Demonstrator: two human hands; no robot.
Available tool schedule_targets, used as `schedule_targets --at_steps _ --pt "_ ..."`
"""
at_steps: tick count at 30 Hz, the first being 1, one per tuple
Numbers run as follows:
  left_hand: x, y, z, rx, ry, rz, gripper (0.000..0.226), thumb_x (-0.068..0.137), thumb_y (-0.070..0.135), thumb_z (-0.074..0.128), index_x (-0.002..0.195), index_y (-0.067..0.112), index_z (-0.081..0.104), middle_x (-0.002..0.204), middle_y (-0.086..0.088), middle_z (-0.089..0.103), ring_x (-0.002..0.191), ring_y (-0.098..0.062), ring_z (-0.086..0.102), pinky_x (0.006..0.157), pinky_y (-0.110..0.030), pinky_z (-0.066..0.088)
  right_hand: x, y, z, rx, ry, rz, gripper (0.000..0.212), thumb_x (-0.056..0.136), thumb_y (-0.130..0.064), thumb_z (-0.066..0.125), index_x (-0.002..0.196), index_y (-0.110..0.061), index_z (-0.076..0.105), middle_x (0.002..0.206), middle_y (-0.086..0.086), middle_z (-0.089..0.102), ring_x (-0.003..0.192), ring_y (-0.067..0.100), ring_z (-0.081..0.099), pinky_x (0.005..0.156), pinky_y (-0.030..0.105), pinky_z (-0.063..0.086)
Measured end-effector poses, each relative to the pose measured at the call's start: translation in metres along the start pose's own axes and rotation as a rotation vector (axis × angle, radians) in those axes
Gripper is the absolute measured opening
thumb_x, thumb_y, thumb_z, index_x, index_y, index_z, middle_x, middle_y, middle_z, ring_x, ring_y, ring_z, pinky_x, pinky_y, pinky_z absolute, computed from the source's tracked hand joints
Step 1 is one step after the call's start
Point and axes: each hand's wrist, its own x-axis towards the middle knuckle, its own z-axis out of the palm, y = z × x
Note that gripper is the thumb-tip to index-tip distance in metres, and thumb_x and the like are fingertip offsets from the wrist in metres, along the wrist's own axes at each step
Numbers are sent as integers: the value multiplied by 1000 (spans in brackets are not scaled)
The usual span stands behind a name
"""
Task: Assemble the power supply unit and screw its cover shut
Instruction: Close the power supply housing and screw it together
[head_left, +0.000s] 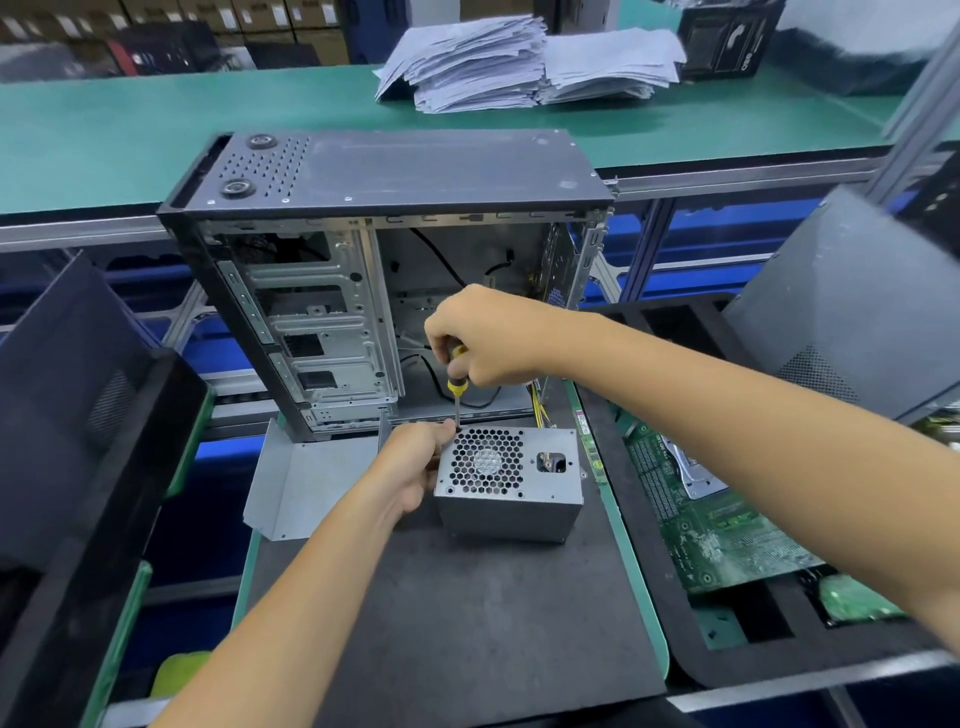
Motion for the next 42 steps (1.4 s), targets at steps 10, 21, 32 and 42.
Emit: schedule_targets --at_steps 10,21,32,42 --pt "-9 3 1 19 -41 24 18 97 18 51 86 12 63 68 -2 68 66 -21 62 60 -31 50 12 -14 16 67 173 65 50 82 -42 67 58 -12 36 60 3 42 55 19 37 46 28 24" --pt "-19 3 -16 353 -362 157 12 88 17 69 99 17 66 70 7 64 51 -2 53 51 -18 42 6 3 4 596 182 334 33 81 -10 54 60 -15 29 57 6 40 45 23 49 49 26 35" --pt "-41 -6 -23 974 -886 127 24 65 9 84 82 15 68 70 1 64 61 -11 54 56 -22 41 -12 45 87 260 -430 383 16 82 -6 59 70 -8 50 65 15 56 56 26 48 54 29 40" --pt "-49 -20 -11 1055 -954 71 39 70 12 83 60 28 49 50 18 45 48 1 41 50 -11 35 -8 54 156 -216 -317 277 4 84 -6 57 86 -9 56 80 6 48 80 31 58 63 33 42"
